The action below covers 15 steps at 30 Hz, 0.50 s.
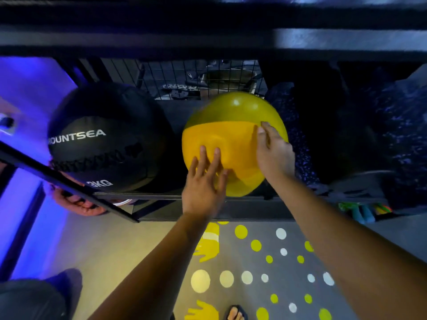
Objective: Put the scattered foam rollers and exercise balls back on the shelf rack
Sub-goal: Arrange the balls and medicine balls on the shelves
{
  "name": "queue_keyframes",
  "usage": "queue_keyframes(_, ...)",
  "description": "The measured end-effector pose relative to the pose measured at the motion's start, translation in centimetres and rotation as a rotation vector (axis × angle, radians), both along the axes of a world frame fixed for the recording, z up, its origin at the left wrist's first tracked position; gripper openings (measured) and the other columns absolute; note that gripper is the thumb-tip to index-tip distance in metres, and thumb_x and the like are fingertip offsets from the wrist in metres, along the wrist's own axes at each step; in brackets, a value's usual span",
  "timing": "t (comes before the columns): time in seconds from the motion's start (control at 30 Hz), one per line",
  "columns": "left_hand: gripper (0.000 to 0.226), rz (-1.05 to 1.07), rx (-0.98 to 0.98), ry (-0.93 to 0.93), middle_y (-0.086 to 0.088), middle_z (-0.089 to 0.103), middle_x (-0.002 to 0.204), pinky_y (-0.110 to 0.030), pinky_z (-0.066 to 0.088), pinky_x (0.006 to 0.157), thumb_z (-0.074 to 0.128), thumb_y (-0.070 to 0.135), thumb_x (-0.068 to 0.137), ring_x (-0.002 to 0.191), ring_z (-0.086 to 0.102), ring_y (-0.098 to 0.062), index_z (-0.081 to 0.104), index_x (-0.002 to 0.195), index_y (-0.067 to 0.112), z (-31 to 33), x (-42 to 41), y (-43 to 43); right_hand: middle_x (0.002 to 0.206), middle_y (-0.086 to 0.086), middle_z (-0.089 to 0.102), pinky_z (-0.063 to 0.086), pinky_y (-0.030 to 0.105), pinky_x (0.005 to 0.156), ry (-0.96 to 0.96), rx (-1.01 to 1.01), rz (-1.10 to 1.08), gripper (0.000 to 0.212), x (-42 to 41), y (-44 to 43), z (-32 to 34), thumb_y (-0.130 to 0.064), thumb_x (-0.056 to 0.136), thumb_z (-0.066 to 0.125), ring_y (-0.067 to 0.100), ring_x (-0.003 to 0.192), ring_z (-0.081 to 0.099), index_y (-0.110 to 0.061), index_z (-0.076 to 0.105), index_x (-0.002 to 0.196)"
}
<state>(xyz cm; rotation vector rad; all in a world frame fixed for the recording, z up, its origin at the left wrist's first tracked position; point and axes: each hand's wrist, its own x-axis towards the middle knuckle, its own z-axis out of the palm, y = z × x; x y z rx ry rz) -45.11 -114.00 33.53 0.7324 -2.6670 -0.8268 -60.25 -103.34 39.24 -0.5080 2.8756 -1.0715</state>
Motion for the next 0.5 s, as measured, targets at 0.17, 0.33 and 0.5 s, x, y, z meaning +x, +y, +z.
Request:
queue_keyframes(0.17,0.080,0.191,0.223,-0.165,0.000,-0.006,0.173,-0.057,0.025,0.123,0.032,0.073,0.098,0.159,0.003,-0.030,-0.001,0.163,0.038,1.8,-1.1,-4.9,0.165,0.000,0.028,0.039,0.045,0.112,-0.074,-0.011,0.178,0.070,-4.1,1.7,-1.3,-0.061,0.092,0.060,0.028,0.144,0.037,-0.036,0.036,0.153)
queue_keyframes(0.33,0.130,0.219,0.388,-0.142,-0.013,-0.014,0.171,-0.057,0.012,0.124,0.050,0.090,0.071,0.157,-0.007,-0.041,-0.009,0.164,0.021,3.5,-2.8,-3.6,0.163,-0.007,0.029,0.031,0.064,0.110,-0.819,-0.277,-0.071,0.100,-4.1,1.0,-3.4,-0.083,0.073,0.062,0.030,0.147,0.033,-0.045,0.018,0.155)
queue_keyframes(0.5,0.148,0.309,0.447,0.009,-0.014,-0.011,0.171,-0.061,0.011,0.125,0.070,0.085,0.062,0.156,-0.005,-0.043,-0.015,0.162,0.017,1.4,-3.9,-3.6,0.156,-0.004,0.044,0.035,0.068,0.106,-0.988,-0.729,-0.294,0.104,-4.0,-0.1,-7.6,-0.102,0.062,0.040,0.031,0.139,0.046,-0.050,0.026,0.151)
